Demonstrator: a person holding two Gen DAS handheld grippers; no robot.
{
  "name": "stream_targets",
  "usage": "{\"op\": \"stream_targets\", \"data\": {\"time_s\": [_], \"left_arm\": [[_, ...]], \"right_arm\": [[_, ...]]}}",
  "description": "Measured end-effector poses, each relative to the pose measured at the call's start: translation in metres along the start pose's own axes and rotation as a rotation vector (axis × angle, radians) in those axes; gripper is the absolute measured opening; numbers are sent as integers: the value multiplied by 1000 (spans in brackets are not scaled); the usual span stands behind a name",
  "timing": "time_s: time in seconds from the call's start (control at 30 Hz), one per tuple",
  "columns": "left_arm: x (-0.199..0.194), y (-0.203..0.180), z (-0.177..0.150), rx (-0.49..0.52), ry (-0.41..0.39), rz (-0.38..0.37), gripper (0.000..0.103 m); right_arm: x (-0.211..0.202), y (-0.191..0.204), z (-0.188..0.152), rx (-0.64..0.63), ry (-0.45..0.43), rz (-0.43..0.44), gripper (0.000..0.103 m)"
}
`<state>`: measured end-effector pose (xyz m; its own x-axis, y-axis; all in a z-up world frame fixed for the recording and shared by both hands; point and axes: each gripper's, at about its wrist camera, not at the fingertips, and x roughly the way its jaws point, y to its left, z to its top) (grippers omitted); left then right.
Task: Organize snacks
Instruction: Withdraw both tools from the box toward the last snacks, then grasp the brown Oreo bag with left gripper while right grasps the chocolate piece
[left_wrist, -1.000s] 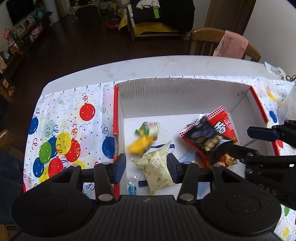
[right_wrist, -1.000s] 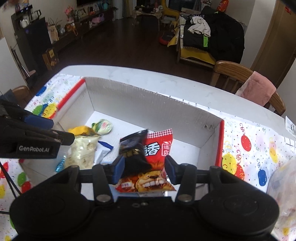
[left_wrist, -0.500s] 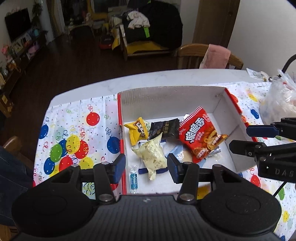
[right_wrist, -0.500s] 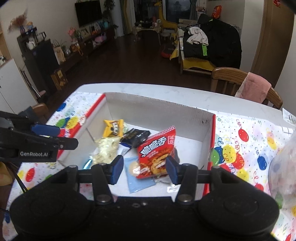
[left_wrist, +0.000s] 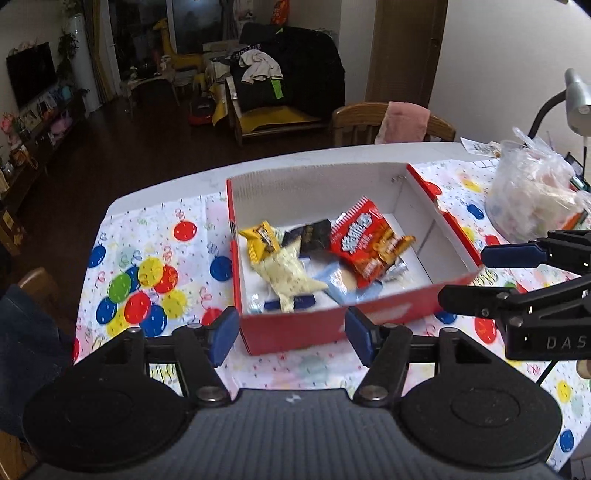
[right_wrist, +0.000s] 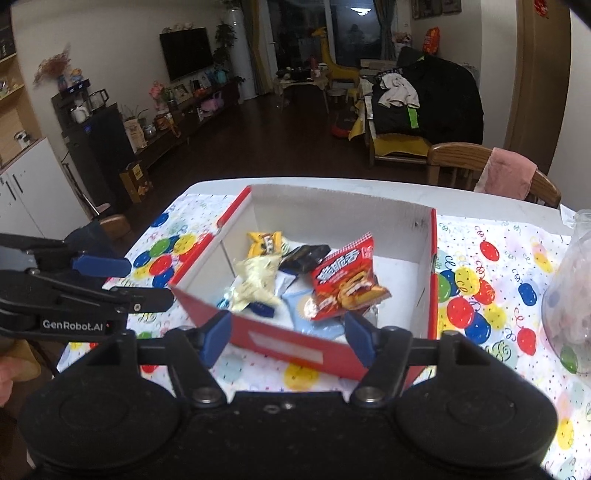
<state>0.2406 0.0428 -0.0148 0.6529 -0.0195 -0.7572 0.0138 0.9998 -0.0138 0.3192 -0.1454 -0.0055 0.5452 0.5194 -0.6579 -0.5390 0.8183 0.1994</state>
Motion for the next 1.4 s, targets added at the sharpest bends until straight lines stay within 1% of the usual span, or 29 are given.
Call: {"op": "stream_targets", "data": {"time_s": [0.1,0.23,0.3,0.4,0.43,0.47,0.5,0.53,0.63,0.77,0.87,1.0,1.17,1.23,1.4], "left_arm": [[-10,-1,-13,10,-16,2,63],[-21,2,-31,11,-29,2,65],[-25,4,-41,3,-29,-1,65],[-28,9,-57,-27,-20,-24,65],[-28,10,-62,-32,-17,-28,67],[-28,11,-67,-33,-13,-29,68],[-28,12,-72,-39,-11,-28,71],[-29,13,-76,-47,-9,-30,74],[-28,18,-89,-83,2,-40,80],[-19,27,-98,-166,57,-63,81],[-12,28,-101,-216,95,-66,81],[1,23,-100,-265,159,-29,81],[23,16,-93,-406,258,24,81],[33,13,-91,-465,294,27,81],[57,-1,-88,-548,363,61,81]], "right_arm": [[-8,6,-12,-7,-9,8,80],[-15,11,-27,6,-7,31,84],[-17,15,-34,6,-6,37,88],[-19,21,-47,1,1,47,90],[-19,22,-52,0,5,50,92],[-20,24,-57,1,8,54,98],[-21,25,-62,3,10,57,101],[-21,26,-67,5,11,62,101],[-19,27,-78,14,43,78,102],[-18,26,-87,1,62,70,102],[-17,23,-96,-4,79,65,102],[-17,14,-103,22,89,57,102],[-16,0,-104,-4,99,80,102],[-13,-8,-104,-9,109,95,102],[-10,-28,-106,-22,114,130,102]]}}
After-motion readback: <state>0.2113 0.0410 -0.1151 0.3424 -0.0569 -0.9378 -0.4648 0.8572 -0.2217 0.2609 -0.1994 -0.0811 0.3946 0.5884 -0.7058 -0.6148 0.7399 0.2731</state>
